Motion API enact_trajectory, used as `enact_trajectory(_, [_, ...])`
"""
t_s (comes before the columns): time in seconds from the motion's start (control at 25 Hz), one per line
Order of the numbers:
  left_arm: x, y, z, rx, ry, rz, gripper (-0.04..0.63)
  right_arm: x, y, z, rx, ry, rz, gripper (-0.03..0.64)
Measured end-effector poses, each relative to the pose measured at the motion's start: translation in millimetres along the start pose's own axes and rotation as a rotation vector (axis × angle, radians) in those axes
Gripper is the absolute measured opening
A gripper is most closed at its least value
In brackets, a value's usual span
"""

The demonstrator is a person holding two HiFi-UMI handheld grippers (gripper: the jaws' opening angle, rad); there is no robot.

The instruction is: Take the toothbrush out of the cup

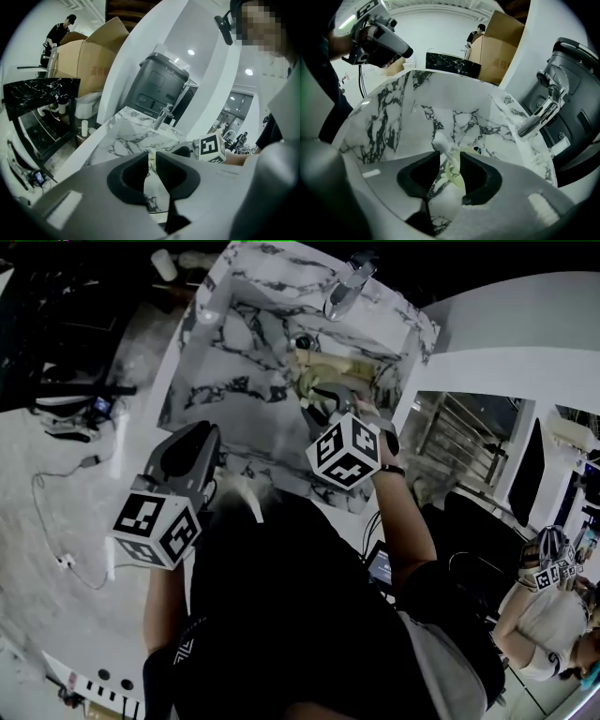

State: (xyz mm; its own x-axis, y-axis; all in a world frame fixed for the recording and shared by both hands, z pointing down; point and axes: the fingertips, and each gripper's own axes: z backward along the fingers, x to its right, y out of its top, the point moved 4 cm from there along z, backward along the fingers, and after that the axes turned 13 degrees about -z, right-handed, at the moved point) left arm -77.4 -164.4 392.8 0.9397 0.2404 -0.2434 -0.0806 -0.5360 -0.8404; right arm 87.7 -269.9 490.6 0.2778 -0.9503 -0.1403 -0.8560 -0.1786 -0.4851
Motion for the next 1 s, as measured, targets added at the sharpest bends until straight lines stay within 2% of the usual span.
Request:
enact_trajectory(0.44, [-1.8,-0.7,-10.0,-0.002,-0.032,0.030,0.067,3.6,4.1,-10.5,0.016,0.014,-0.008,0.071])
enact_trajectory(0.68, [-3.6,1.5,-10.0,-0.001,-0.056,0.023,0.063,6.1,8.8,-3.5,0.050,-0.021,-0.040,0.033])
enact_trajectory(1.0, [-7.2,8.0,1.6,0.018,-0.087,-0.011,0.060,2.3,17.9,13.7,0.083,-0.092,-0.054,0.028])
